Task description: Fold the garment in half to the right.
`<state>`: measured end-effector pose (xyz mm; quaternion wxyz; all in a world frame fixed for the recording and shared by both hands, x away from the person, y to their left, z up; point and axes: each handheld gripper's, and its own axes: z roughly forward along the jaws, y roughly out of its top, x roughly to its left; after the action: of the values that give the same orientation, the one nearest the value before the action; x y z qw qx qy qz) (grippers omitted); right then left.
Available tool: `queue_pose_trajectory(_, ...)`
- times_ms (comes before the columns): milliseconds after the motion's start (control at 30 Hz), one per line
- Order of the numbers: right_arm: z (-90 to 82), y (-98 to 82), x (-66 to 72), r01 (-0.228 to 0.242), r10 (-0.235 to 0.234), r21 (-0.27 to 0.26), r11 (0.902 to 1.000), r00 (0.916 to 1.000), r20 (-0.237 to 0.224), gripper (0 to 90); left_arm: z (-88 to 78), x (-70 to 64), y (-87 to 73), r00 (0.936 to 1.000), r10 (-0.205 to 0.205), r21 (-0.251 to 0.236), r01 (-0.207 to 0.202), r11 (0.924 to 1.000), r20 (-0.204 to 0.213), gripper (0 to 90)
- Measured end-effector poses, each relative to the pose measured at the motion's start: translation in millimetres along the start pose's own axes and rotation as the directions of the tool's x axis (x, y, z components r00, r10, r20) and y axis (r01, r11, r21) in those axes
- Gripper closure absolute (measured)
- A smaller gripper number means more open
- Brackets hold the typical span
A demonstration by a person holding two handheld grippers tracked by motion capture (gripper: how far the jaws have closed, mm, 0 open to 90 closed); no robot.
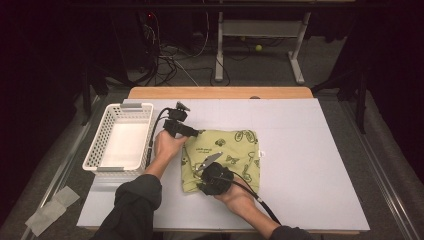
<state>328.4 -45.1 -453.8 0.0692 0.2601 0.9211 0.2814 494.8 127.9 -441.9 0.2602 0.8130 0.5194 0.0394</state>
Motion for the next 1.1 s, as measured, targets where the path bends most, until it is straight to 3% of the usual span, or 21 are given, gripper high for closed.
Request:
queue_pose_trajectory(100,-0.4,-1.9,-0.6,-0.003,0.003,-0.012,0.9999,1.0000,-0.001,71.8,6.9,2.5,-1.0,1.0000,-0.004,0.027,0.004,0.9996,-0.002,41.0)
queue_pose_trajectory(200,-1.0,-4.4,-1.2,-0.015,0.015,-0.023,0.9996,0.9999,-0.007,72.0,7.3,1.4,-1.4,0.9998,0.012,0.022,-0.012,0.9997,-0.018,42.9)
queue_pose_trajectory(267,-1.0,-5.3,-2.1,-0.019,0.019,-0.031,0.9993,0.9997,-0.012,72.1,6.7,2.0,-1.9,0.9996,0.012,0.023,-0.011,0.9997,-0.025,48.7)
queue_pose_trajectory(433,-1.6,-5.4,-3.8,-0.025,0.025,-0.030,0.9992,0.9994,-0.025,72.1,4.8,6.7,-1.3,0.9994,-0.033,0.032,0.034,0.9989,-0.010,66.3)
queue_pose_trajectory(567,-2.2,-5.3,-4.3,-0.028,0.027,-0.028,0.9992,0.9992,-0.029,72.1,3.8,5.8,-1.5,0.9994,-0.031,0.051,0.030,0.9982,0.015,76.7)
queue_pose_trajectory(700,-4.9,-5.6,-5.1,-0.040,0.039,-0.024,0.9989,0.9985,-0.038,72.1,0.1,4.0,-0.6,0.9994,-0.021,0.050,0.020,0.9986,0.027,79.0)
queue_pose_trajectory(900,-8.6,-7.2,-5.6,-0.042,0.041,-0.028,0.9987,0.9982,-0.045,72.1,-17.6,6.0,-0.3,0.9978,-0.019,0.001,0.019,0.9998,0.063,79.2)
queue_pose_trajectory(1100,-12.6,-7.5,-5.0,-0.044,0.042,-0.028,0.9986,0.9977,-0.054,72.1,-34.3,1.8,1.2,0.9974,0.020,-0.019,-0.019,0.9996,0.069,79.8)
